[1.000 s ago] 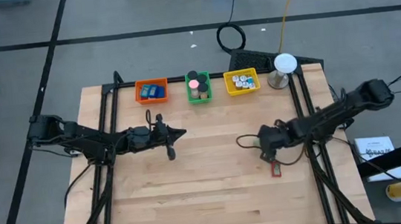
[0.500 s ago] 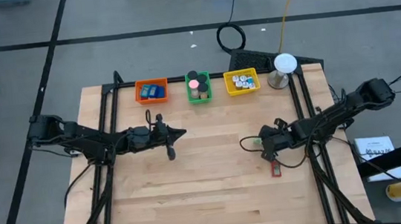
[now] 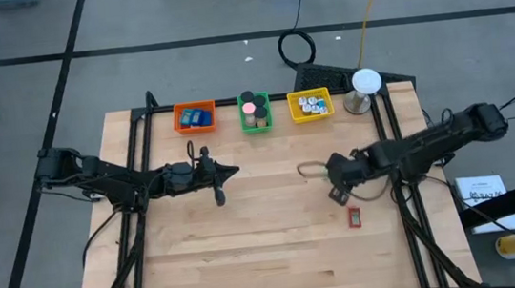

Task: Pick & Place Office items
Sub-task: Put the green charger adapter into the yellow bin

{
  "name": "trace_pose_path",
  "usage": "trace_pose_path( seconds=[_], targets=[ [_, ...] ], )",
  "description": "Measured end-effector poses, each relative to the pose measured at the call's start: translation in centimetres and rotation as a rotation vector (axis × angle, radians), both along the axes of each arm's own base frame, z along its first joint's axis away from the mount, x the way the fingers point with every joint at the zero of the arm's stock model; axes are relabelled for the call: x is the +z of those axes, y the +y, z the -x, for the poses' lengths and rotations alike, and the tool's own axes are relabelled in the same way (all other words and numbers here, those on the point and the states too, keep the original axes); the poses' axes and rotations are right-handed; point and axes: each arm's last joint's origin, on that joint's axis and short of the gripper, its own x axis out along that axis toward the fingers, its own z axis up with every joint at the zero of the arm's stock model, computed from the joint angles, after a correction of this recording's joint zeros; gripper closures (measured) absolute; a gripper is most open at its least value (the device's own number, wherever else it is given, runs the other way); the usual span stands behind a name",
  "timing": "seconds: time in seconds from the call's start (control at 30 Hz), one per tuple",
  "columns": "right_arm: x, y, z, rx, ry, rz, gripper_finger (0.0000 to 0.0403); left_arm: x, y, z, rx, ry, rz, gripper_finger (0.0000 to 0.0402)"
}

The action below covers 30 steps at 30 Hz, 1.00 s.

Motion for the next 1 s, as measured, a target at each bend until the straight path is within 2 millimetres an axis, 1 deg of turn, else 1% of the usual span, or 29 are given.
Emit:
trace_pose_path(
  seconds=[0.1,0.17,0.27,0.4,0.53,0.63,0.77,0.93,1.0],
  targets=[
    [2.0,-1.4,-0.6,-0.116,0.162,-0.128,0.0378,0.0,0.0,0.0,0.002,0.000,0.000,0.0396],
    [2.9,-2.4,-1.2,-0.160,0.296,-0.228,0.0378,0.0,0.0,0.0,0.014,0.000,-0.001,0.0392],
    [3.1,-3.9,-2.5,-0.208,0.501,-0.384,0.0377,0.0,0.1,0.0,0.019,-0.001,0.001,0.0394],
    [1.7,-5.7,-4.2,-0.162,0.695,-0.555,0.0377,0.0,0.1,0.0,0.019,-0.001,0.001,0.0397],
    [-0.5,-7.1,-5.5,-0.116,0.803,-0.656,0.0377,0.0,0.1,0.0,0.019,-0.002,0.001,0.0392],
    [-1.9,-7.8,-6.0,-0.115,0.821,-0.731,0.0376,0.0,0.1,0.0,0.019,-0.002,0.001,0.0399],
    [-3.3,-8.5,-6.3,-0.110,0.856,-0.762,0.0376,0.0,0.1,0.0,0.019,-0.002,0.002,0.0392],
    [-4.6,-8.8,-6.6,-0.093,0.879,-0.812,0.0376,0.0,0.1,0.0,0.019,-0.002,0.003,0.0399],
    [-5.2,-8.9,-6.7,-0.080,0.890,-0.820,0.0376,0.0,0.1,0.0,0.019,-0.002,0.003,0.0395]
  ],
)
